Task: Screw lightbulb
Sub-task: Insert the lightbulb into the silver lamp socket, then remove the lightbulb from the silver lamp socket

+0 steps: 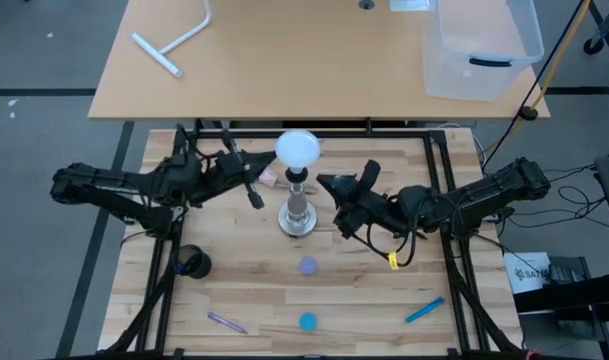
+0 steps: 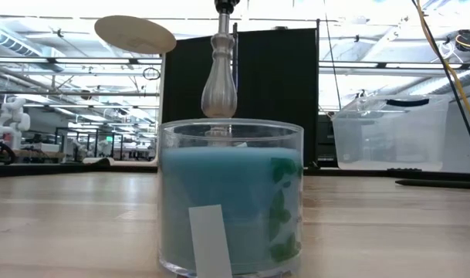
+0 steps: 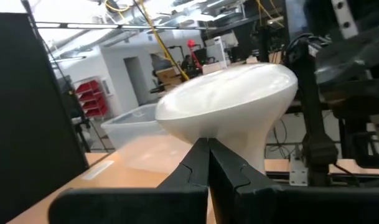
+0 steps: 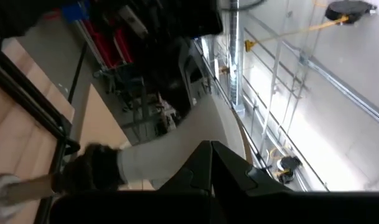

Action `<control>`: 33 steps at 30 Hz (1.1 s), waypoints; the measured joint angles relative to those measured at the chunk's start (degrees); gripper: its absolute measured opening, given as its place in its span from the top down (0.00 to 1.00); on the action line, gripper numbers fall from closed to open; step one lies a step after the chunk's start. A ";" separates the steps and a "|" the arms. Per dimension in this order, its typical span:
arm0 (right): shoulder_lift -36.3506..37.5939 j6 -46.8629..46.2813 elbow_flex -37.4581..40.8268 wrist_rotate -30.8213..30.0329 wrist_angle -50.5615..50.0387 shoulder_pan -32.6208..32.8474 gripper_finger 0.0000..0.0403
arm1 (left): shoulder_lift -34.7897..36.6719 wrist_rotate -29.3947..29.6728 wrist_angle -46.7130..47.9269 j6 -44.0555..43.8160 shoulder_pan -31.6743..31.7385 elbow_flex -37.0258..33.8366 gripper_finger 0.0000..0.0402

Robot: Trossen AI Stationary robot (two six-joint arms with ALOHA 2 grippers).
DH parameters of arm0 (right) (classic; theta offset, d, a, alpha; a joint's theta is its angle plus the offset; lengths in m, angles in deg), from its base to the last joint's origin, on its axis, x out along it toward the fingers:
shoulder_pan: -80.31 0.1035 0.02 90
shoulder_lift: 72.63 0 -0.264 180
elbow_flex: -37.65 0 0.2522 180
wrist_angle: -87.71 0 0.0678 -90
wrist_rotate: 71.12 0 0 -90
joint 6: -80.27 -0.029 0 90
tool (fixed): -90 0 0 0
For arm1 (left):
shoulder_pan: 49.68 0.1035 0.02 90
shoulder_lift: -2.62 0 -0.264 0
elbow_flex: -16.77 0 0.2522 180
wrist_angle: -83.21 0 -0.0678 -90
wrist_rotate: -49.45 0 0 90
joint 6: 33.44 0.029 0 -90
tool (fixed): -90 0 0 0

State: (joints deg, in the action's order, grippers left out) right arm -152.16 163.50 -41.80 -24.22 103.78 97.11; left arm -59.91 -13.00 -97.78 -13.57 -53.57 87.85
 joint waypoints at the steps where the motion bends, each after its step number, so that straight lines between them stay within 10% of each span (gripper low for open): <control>1: 0.00 0.03 -0.02 -0.75 0.01 0.00 1.00 | 0.34 0.04 0.11 0.08 -0.36 0.00 1.00; 13: 0.51 -15.50 -0.02 -4.25 -3.60 -1.44 1.00 | 3.68 9.34 -0.12 7.14 -7.97 0.09 1.00; 21: 4.99 -39.82 -0.01 14.10 -17.05 -2.01 1.00 | 5.61 6.75 6.35 7.26 -11.38 0.09 1.00; 33: 7.42 -47.89 4.94 20.99 -16.01 -2.25 1.00 | 10.89 -1.08 4.11 4.01 -11.42 -6.30 1.00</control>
State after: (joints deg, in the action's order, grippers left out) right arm -144.74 115.61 -36.86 -3.23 87.77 94.85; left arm -49.02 -14.08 -93.67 -9.56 -64.99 81.55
